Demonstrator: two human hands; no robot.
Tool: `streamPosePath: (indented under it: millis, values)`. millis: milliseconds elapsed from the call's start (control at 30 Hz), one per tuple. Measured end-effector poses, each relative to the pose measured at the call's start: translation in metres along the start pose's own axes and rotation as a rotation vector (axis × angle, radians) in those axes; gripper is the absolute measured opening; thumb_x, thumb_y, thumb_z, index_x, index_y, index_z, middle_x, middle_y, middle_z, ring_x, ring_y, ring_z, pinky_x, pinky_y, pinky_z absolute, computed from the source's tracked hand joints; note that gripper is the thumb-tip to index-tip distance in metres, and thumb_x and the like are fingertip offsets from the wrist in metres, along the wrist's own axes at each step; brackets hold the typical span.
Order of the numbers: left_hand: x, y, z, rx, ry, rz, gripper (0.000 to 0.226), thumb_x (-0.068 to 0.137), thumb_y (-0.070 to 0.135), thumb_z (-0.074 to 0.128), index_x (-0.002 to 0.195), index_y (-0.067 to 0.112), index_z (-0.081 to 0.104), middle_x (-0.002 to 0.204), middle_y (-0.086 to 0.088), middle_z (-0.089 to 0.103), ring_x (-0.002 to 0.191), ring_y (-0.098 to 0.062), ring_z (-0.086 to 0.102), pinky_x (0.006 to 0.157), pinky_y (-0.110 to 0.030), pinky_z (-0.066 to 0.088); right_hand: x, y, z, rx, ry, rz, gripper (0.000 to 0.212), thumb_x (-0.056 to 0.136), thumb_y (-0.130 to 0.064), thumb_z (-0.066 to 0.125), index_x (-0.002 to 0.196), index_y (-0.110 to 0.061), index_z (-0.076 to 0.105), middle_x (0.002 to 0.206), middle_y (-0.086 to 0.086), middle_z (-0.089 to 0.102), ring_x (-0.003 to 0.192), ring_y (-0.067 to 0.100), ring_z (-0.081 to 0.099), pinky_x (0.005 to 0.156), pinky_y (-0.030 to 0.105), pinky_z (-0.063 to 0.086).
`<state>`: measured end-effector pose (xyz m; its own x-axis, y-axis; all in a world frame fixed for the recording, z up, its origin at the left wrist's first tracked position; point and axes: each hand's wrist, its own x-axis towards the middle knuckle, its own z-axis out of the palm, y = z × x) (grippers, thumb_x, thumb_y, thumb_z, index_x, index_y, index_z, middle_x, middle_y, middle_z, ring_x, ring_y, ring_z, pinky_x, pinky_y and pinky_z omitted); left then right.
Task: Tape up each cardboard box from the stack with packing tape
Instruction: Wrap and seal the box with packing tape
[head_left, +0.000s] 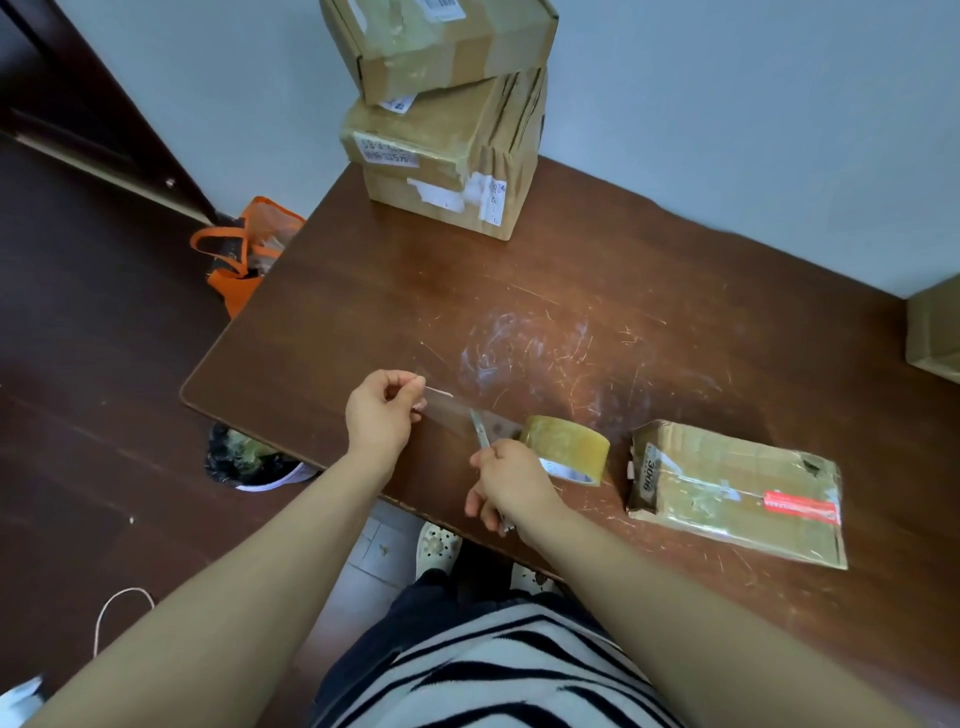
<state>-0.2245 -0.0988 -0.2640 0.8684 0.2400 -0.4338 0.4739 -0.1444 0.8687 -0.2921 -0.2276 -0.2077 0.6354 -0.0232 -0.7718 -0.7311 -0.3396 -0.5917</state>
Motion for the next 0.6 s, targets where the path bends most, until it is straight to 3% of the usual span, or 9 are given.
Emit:
streamPosePath:
  millis: [100,267,467,600]
  values:
    - [-0.001,-0.001,0.001,-0.024,0.000,0.002,0.018,0.091,0.008,0.062,0.077,0.019,0.059,0.065,-0.005,0.060,0.058,-0.014,0.055,0.075,-0.036,0.051,0.012,0.002,0.003,-0.087,0.056,-0.015,0.021,0.100,-0.014,0.027,0.097,-0.004,0.045,0.053,0.006,0.055,0.033,0.015,0.040,0.033,0.019,0.031]
    - [-0.003,0.000,-0.001,-0.009,0.015,0.028,0.019,0.090,0.009,0.064,0.076,0.021,0.060,0.068,0.000,0.060,0.058,-0.011,0.056,0.073,-0.034,0.053,0.022,0.003,0.006,-0.240,0.065,-0.017,0.033,0.097,-0.009,0.029,0.068,-0.008,0.044,0.056,0.010,0.057,0.035,0.019,0.043,0.035,0.023,0.035]
    - [-0.001,-0.001,-0.001,-0.008,0.016,0.027,0.019,0.091,0.009,0.063,0.076,0.020,0.061,0.063,0.000,0.060,0.055,-0.011,0.054,0.071,-0.033,0.052,0.023,0.020,0.016,-0.248,0.143,-0.028,0.024,0.100,-0.019,0.027,0.098,-0.006,0.047,0.057,0.007,0.062,0.030,0.013,0.044,0.040,0.026,0.040]
    - [0.000,-0.002,-0.002,0.010,0.013,0.026,0.017,0.091,0.012,0.063,0.077,0.021,0.061,0.064,0.000,0.061,0.057,-0.012,0.055,0.075,-0.035,0.052,0.021,0.024,0.019,-0.238,0.145,-0.016,0.027,0.101,-0.019,0.028,0.100,-0.002,0.049,0.058,0.008,0.062,0.028,0.012,0.043,0.038,0.023,0.037]
